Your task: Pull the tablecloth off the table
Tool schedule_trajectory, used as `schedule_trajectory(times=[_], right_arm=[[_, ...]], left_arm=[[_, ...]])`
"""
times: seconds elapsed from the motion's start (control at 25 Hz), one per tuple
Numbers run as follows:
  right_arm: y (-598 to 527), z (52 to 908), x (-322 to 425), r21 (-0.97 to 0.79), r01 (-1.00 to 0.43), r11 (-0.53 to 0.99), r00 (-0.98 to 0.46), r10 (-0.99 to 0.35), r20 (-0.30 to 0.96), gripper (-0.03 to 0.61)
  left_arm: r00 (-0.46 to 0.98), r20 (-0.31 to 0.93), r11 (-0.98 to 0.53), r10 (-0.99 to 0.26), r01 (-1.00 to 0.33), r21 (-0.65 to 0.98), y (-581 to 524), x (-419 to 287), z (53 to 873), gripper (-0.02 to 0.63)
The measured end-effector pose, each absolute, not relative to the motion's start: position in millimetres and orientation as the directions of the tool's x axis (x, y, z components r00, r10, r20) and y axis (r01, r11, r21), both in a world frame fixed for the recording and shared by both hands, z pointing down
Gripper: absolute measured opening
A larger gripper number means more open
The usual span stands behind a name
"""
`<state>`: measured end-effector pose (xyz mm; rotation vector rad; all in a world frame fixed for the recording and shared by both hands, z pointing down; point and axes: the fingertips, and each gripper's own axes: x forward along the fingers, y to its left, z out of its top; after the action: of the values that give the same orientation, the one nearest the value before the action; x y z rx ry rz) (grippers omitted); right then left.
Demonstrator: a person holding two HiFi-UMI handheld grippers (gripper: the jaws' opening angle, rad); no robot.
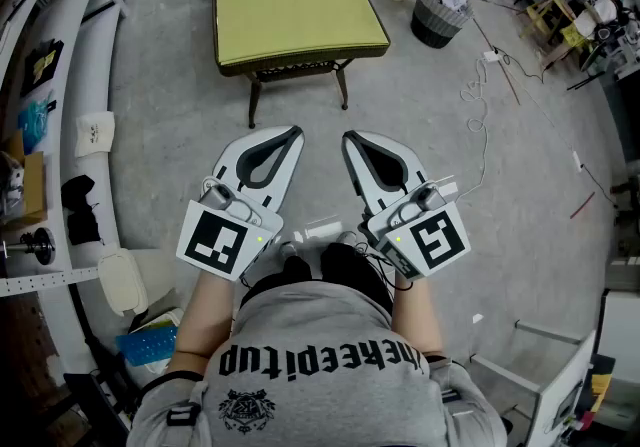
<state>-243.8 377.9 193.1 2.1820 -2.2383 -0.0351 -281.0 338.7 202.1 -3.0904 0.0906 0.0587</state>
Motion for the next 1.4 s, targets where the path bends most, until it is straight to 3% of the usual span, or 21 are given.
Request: schedule_trajectory(times=[0.72, 1.4], right_arm=[[362.5, 197.3, -217.2, 0.014, -0.998, 0.055, -0.055, -0.998, -0.007, 0.009], [327.0, 203.4, -79.9, 0.003, -0.99, 0.138, -0.138, -0.99, -0.006, 0.011]], left_arm=[[0.995, -0.051, -0.995, -0.09, -0.092, -0.047, 318.6, -254.0, 202.5, 0.014], [0.981, -0.047, -0.981, -0.187, -0.189, -0.043, 281.0, -130.7, 201.9, 0.014]])
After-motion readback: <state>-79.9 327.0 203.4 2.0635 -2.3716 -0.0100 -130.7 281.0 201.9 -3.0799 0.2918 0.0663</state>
